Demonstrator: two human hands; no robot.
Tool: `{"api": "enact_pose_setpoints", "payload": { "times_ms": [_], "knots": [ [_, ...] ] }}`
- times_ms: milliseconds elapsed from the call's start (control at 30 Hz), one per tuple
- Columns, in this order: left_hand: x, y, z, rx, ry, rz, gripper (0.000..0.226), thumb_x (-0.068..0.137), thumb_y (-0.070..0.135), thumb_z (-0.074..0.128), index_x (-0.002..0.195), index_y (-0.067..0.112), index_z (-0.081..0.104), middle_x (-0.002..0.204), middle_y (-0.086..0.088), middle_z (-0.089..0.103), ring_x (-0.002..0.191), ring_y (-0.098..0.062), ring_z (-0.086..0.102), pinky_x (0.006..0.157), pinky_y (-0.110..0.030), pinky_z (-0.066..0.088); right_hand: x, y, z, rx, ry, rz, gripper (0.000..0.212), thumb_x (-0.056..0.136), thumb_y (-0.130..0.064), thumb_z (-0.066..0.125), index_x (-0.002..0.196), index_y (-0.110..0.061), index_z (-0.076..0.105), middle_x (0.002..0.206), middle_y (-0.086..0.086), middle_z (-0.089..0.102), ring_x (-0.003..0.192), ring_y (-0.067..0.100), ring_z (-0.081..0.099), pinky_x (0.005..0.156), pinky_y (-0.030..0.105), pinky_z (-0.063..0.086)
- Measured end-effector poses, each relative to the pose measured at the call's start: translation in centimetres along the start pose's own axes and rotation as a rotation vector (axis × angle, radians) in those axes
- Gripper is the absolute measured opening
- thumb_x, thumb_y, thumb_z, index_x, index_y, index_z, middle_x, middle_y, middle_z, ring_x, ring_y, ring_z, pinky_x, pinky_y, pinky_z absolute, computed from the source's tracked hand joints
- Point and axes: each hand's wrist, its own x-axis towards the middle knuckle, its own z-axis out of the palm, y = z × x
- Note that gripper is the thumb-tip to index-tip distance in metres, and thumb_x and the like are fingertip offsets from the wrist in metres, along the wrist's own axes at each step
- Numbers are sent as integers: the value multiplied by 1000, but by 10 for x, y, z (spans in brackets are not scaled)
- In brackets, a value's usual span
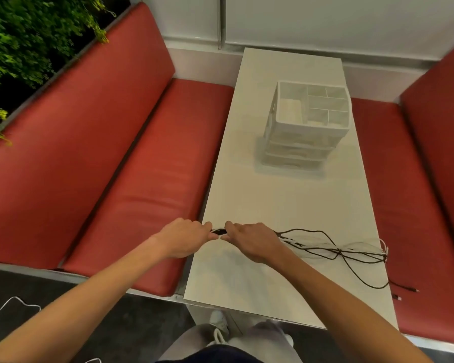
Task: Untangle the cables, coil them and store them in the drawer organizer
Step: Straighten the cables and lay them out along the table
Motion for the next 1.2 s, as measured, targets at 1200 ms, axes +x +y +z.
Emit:
{"api": "enact_pose_setpoints", "payload": {
  "times_ms": [1200],
  "knots": [
    [22,-32,35,-452,-153,-96,28,107,45,53,101,18,49,91,-1,66,76,-27,64,68,-46,51,29,-20,17,258,-10,164,35,115,-55,31,127,-30,51,100,3,73,82,31,67,69,43,54]
  ]
}}
